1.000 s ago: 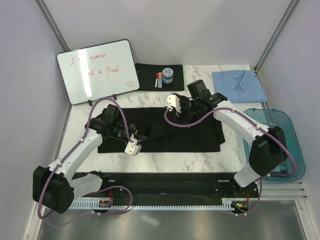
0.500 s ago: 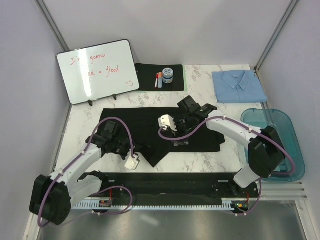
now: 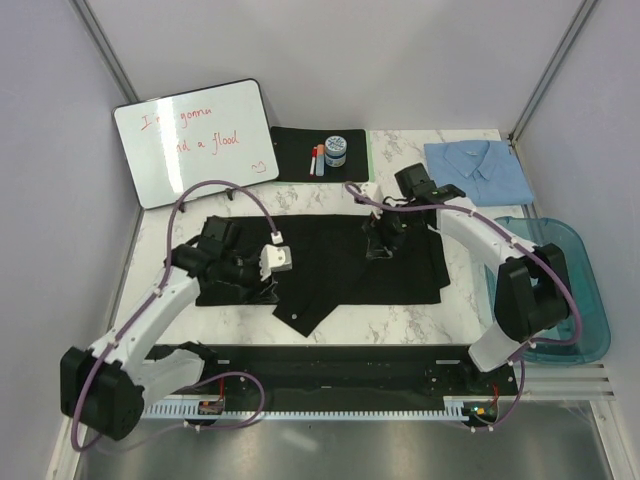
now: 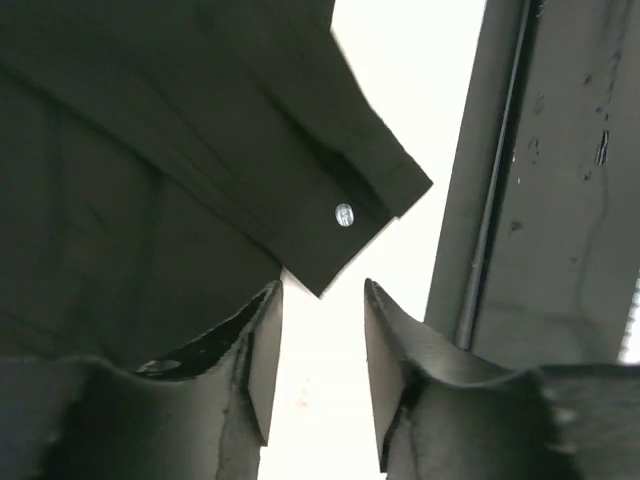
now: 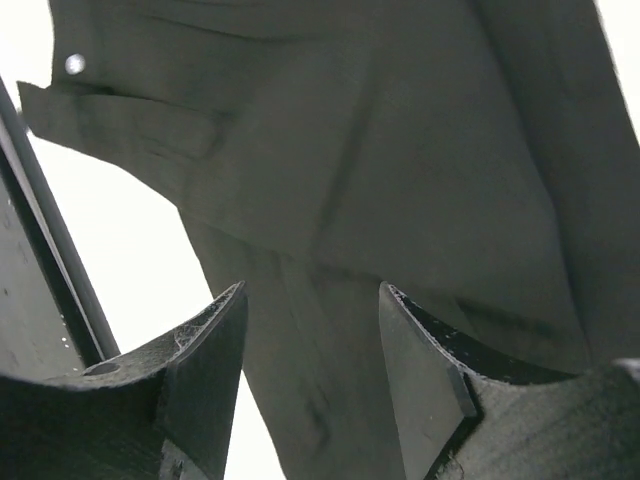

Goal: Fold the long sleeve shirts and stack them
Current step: Fold the shirt

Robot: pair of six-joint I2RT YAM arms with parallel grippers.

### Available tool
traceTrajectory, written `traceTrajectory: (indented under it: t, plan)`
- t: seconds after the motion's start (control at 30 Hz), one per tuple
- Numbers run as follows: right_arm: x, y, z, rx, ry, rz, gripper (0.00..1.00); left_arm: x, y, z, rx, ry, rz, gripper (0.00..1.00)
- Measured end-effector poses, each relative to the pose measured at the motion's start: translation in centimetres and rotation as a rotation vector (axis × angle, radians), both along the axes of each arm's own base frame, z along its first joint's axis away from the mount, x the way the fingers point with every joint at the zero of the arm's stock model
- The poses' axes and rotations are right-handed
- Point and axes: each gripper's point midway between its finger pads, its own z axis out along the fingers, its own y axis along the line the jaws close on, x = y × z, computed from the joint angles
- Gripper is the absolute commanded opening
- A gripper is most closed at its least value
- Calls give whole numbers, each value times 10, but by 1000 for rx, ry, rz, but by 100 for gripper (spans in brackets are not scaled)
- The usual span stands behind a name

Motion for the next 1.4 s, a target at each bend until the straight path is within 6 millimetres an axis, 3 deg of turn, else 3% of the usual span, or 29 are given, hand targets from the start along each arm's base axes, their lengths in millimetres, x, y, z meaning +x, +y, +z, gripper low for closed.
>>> traceTrajectory:
  t: [0.2, 0.5, 0.73, 0.97, 1.27, 1.4]
  plan:
    - [6, -32, 5, -5, 52, -160, 61, -3, 10, -48, 194, 267, 165, 43]
    - [3, -47, 0, -24, 77, -229, 60, -16, 18, -81, 339, 426, 207, 47]
    - [4, -58, -11, -89, 80, -248, 61, -15, 3, -88, 387, 476, 183, 48]
    - [-1, -63, -15, -120, 97, -242, 61, -6, 6, -99, 448, 511, 260, 47]
    - [-2, -67, -17, -140, 91, -233, 61, -13, 4, -108, 504, 530, 251, 48]
    - [-1, -72, -18, -160, 84, -237, 58, -15, 4, -112, 527, 547, 251, 39]
